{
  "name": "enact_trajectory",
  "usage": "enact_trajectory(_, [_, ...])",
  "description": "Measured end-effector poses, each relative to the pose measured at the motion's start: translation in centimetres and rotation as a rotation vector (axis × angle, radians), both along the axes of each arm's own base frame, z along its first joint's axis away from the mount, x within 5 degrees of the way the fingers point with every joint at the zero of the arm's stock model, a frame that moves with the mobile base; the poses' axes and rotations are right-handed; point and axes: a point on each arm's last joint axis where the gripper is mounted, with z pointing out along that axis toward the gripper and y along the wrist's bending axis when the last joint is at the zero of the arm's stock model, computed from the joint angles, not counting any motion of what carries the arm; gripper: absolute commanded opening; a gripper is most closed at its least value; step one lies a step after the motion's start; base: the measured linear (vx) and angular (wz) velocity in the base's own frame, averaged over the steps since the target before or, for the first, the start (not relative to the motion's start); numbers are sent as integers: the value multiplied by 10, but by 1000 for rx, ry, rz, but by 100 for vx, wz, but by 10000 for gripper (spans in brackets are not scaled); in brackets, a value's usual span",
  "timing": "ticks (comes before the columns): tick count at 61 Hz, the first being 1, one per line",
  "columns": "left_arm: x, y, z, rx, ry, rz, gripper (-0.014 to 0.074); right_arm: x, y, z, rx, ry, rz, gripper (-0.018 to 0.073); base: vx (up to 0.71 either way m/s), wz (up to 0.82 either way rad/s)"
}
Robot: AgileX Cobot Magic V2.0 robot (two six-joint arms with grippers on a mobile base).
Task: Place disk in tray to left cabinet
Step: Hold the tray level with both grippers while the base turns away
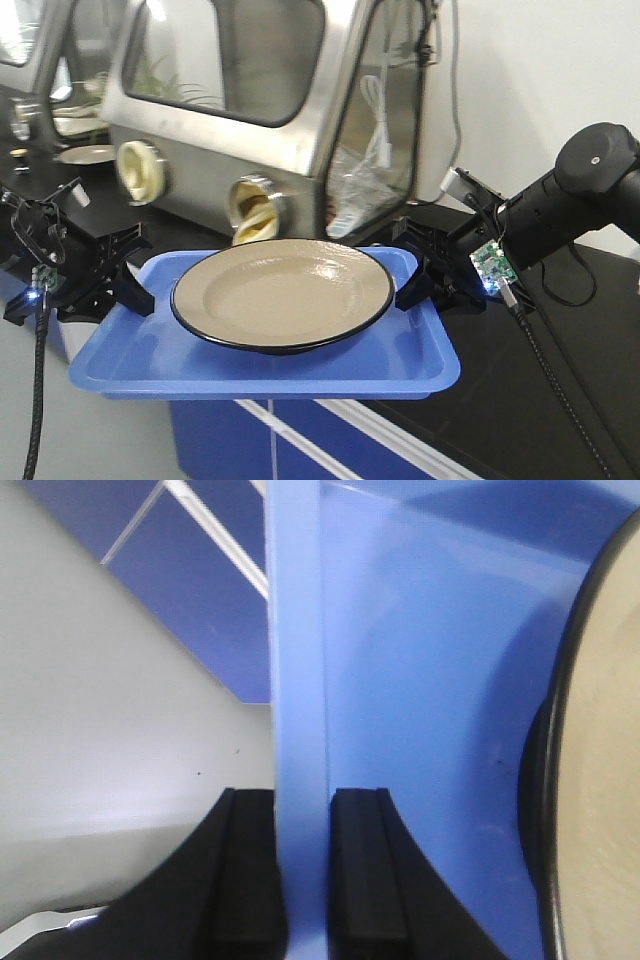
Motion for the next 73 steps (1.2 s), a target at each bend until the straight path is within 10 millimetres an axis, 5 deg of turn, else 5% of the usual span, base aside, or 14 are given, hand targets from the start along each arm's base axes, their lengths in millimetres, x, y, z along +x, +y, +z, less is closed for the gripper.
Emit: enact_trajectory(73, [0,0,0,-1,-1,0,0,0,0,0,0,1,0,8,12,64])
